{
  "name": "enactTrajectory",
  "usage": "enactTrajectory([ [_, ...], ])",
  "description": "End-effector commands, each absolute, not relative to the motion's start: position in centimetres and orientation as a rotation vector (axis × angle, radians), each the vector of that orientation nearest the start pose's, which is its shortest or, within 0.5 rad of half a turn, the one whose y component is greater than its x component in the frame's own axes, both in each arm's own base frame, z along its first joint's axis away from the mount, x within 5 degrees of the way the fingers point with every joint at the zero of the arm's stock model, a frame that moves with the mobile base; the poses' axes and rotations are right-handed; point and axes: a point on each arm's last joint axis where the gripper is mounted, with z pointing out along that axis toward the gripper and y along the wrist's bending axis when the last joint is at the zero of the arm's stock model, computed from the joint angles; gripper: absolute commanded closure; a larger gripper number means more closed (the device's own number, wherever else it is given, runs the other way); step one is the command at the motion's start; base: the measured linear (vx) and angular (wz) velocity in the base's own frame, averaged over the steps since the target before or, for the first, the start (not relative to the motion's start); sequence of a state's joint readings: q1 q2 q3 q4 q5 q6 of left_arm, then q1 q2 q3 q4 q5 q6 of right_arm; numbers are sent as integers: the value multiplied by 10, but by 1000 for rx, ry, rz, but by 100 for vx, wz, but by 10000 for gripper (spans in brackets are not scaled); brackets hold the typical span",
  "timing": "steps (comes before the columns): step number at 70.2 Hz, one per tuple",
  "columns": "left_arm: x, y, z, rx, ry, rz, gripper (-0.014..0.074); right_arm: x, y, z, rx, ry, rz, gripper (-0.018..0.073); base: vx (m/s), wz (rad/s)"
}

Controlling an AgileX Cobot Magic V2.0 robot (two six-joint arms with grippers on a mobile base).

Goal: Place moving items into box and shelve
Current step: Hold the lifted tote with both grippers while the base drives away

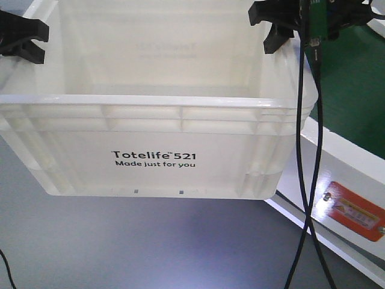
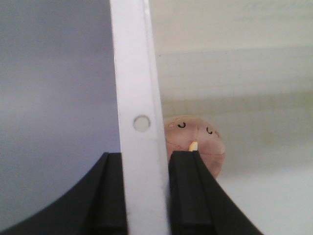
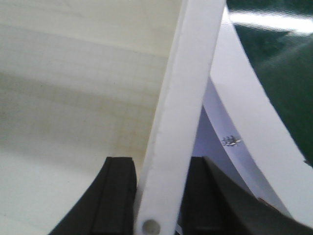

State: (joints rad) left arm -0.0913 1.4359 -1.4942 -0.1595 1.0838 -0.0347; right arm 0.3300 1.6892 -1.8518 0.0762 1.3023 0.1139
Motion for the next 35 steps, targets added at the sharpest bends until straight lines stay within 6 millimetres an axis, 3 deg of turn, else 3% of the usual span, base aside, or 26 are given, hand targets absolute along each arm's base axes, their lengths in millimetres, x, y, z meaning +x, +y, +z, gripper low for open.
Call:
enactTrajectory([
  [1, 290, -43, 431, 32, 2283, -309, 622, 318, 120, 443, -321, 2436, 324, 571, -12, 55],
  [35, 290, -43, 431, 32, 2283, -309, 622, 318, 120, 443, -321, 2436, 324, 571, -10, 67],
])
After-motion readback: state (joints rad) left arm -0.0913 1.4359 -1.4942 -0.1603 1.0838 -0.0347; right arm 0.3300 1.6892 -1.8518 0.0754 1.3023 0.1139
